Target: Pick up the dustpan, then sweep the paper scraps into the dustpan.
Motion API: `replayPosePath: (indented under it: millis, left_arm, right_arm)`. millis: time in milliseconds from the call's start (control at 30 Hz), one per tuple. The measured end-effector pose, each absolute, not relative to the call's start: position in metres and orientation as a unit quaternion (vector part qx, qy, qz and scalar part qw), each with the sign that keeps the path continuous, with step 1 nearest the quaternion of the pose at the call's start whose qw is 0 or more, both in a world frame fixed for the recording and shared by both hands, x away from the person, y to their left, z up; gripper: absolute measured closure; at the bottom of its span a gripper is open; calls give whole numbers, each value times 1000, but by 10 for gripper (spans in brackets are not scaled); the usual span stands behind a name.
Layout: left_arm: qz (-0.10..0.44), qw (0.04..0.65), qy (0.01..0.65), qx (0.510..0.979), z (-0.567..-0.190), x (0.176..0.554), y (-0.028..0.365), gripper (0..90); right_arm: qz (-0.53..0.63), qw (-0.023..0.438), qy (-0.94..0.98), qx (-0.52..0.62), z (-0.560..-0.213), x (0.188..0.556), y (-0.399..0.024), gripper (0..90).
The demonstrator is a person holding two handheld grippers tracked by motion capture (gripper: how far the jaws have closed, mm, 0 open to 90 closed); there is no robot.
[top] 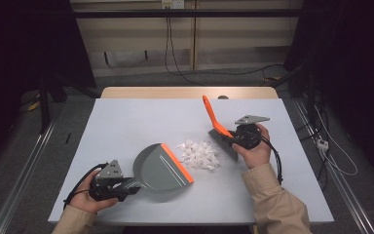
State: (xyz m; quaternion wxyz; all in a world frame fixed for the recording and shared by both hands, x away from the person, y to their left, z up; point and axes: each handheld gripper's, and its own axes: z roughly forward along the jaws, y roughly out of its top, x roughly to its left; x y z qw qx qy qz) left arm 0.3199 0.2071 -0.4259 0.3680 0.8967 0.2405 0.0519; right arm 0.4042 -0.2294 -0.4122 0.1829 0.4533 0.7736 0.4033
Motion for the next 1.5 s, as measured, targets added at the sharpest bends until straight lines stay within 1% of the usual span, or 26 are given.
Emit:
replayPosePath:
  millis: [233,400,467,600,767,867,1033,1100,1233,1300,1333,1500]
  left_arm:
    - [49,374,251,892,-431,323,206,621]
    - [64,369,259,890,-430,323,209,586]
    - [55,372,258,890,-429,324,211,586]
    - [58,374,259,888,-430,323,211,577]
    - [61,371,264,888,-427,322,211,605]
    - [52,371,265,888,-427,322,210,623]
    - [48,372,264,889,-426,323,208,626]
    - [57,365,264,891,-426,323,207,627]
    - [45,375,257,890,-426,324,205,627]
    - [51,367,257,893,-425,323,203,627]
    - [43,372,255,892,-426,324,202,627]
    - [41,372,249,893,-426,326,200,627]
  right_arm:
    - [402,182,778,447,-413,404,-224,716]
    - [402,182,779,446,-412,404,-223,716]
    - [401,183,779,445,-412,404,-222,716]
    - [400,185,781,443,-412,404,-220,716]
    - [395,187,784,441,-413,404,-217,716]
    - [396,190,783,441,-413,404,-216,716]
    - [395,192,782,443,-413,403,-215,716]
    - [395,193,781,444,-413,404,-215,716]
    - [396,197,778,446,-412,404,-216,716]
    - [395,199,777,448,-413,404,-216,716]
    - [394,199,778,448,-414,404,-216,716]
    - [388,203,777,452,-418,406,-214,716]
